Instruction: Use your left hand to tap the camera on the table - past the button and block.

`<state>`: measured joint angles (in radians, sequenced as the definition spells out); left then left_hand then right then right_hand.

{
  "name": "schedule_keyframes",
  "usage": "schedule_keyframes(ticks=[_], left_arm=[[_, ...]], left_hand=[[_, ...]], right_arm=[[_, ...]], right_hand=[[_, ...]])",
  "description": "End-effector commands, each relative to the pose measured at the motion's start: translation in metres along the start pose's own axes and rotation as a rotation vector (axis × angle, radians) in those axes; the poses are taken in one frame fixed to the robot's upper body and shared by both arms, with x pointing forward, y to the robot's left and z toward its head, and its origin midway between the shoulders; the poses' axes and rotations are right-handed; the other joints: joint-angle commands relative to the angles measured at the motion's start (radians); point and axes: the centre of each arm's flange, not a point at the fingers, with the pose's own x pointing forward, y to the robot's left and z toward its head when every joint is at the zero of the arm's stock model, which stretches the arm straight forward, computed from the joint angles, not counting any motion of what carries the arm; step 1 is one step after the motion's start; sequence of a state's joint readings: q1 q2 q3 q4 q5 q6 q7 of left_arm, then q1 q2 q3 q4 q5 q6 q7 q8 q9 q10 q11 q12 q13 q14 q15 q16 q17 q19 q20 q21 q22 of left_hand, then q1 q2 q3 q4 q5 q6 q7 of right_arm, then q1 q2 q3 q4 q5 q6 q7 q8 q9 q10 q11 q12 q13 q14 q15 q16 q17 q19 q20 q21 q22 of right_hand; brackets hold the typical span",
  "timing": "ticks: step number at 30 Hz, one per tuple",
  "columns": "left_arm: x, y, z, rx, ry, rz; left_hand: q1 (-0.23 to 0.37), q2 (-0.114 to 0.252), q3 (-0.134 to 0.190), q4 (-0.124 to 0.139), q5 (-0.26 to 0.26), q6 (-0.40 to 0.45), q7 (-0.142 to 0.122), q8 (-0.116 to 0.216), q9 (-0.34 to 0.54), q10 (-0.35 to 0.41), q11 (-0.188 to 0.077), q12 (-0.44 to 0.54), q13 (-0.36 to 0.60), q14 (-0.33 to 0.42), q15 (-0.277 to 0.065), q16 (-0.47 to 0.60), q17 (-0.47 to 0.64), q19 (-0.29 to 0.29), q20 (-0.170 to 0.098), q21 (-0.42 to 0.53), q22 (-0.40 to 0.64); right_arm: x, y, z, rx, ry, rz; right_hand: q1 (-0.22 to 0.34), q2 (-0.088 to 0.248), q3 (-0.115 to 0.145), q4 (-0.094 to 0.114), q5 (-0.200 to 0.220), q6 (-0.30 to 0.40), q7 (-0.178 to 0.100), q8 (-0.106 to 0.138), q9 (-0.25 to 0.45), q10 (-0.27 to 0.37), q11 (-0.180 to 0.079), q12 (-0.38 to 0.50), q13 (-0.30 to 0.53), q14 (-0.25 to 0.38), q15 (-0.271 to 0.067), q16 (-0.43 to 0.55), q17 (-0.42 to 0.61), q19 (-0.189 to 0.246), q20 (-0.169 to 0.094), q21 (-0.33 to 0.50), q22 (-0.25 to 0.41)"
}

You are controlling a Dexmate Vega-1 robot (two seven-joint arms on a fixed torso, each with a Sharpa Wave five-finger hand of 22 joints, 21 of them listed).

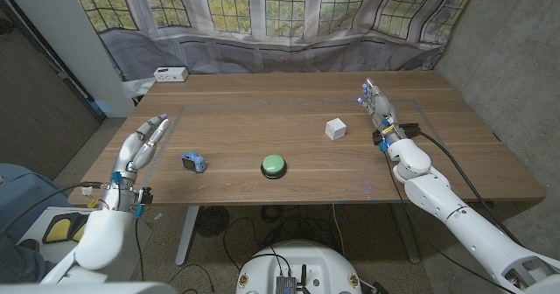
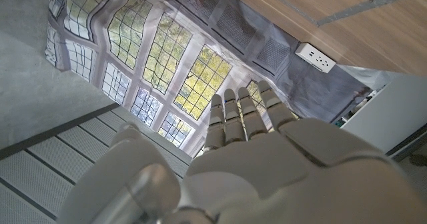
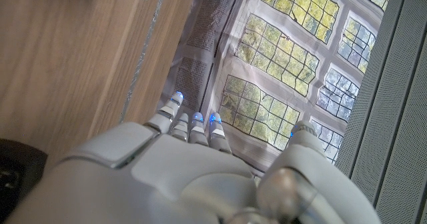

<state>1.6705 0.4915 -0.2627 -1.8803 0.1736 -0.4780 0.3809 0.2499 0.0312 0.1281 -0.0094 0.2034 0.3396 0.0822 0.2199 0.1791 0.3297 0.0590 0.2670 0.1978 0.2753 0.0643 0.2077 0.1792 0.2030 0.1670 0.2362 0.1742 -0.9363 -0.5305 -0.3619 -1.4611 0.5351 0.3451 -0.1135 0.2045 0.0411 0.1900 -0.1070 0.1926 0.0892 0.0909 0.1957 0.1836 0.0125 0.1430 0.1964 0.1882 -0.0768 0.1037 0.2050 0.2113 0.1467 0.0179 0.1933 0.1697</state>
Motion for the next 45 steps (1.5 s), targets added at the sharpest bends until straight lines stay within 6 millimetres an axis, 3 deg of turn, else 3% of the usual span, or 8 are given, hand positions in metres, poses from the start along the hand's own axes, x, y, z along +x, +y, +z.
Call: schedule_keyframes(ticks=[1, 16, 32, 40, 45], left_arm=[[0.004, 0.001, 0.015, 0.237, -0.017, 0.012], [0.008, -0.009, 0.031, 0.512, -0.011, -0.019], [0.012, -0.007, 0.036, 0.538, 0.036, -0.101], [0.018, -0.005, 0.041, 0.579, 0.041, -0.150], [0.022, -0.004, 0.044, 0.602, 0.046, -0.164]], left_hand=[[0.011, 0.000, 0.003, -0.007, -0.003, 0.012, -0.001, 0.002, 0.002, 0.008, -0.003, 0.002, 0.002, 0.006, -0.004, 0.002, 0.002, 0.002, 0.007, -0.006, 0.005], [0.011, 0.002, 0.003, -0.008, -0.004, 0.032, -0.013, 0.002, 0.003, 0.007, -0.011, -0.004, 0.002, 0.008, -0.013, -0.002, 0.002, -0.003, 0.013, -0.014, 0.006], [-0.011, 0.004, -0.007, 0.002, -0.006, 0.078, -0.019, 0.004, 0.003, -0.023, -0.002, -0.025, 0.004, -0.027, -0.004, -0.020, 0.004, -0.040, 0.031, -0.035, 0.007], [-0.043, 0.007, -0.020, 0.018, -0.005, 0.159, -0.009, 0.018, 0.002, -0.054, -0.008, -0.041, 0.005, -0.063, 0.001, -0.025, 0.006, -0.076, 0.041, -0.046, 0.009], [-0.077, 0.000, -0.039, 0.034, -0.004, 0.253, 0.010, 0.033, 0.002, -0.064, -0.015, -0.045, 0.006, -0.085, 0.005, -0.024, 0.007, -0.089, 0.043, -0.044, 0.009]], right_arm=[[-0.004, -0.002, 0.000, 0.001, -0.001, -0.009], [-0.008, -0.005, 0.000, -0.001, 0.001, -0.008], [-0.015, -0.005, 0.000, 0.000, 0.001, -0.004], [-0.018, -0.004, 0.000, 0.004, 0.006, -0.010], [-0.019, -0.005, 0.000, 0.004, 0.007, -0.010]], right_hand=[[0.000, 0.010, 0.001, -0.004, -0.003, 0.004, -0.006, 0.000, 0.004, 0.004, 0.004, 0.003, 0.002, 0.002, 0.002, 0.001, 0.002, 0.008, 0.006, 0.002, 0.004], [0.000, 0.011, 0.001, -0.005, -0.003, 0.004, -0.006, -0.001, 0.004, 0.004, 0.003, 0.003, 0.002, 0.002, 0.002, 0.001, 0.002, 0.008, 0.006, 0.002, 0.004], [0.000, 0.012, 0.001, -0.006, -0.003, 0.004, -0.008, -0.001, 0.004, 0.004, 0.001, 0.002, 0.002, 0.002, 0.004, 0.001, 0.002, 0.006, 0.008, 0.001, 0.004], [0.000, 0.012, 0.001, -0.006, -0.003, 0.006, -0.010, -0.001, 0.004, 0.006, 0.001, 0.003, 0.002, 0.004, 0.000, 0.002, 0.002, 0.010, 0.003, 0.003, 0.004], [0.000, 0.012, 0.001, -0.006, -0.003, 0.007, -0.011, -0.001, 0.004, 0.006, 0.000, 0.003, 0.002, 0.004, 0.000, 0.002, 0.002, 0.010, 0.003, 0.003, 0.004]])
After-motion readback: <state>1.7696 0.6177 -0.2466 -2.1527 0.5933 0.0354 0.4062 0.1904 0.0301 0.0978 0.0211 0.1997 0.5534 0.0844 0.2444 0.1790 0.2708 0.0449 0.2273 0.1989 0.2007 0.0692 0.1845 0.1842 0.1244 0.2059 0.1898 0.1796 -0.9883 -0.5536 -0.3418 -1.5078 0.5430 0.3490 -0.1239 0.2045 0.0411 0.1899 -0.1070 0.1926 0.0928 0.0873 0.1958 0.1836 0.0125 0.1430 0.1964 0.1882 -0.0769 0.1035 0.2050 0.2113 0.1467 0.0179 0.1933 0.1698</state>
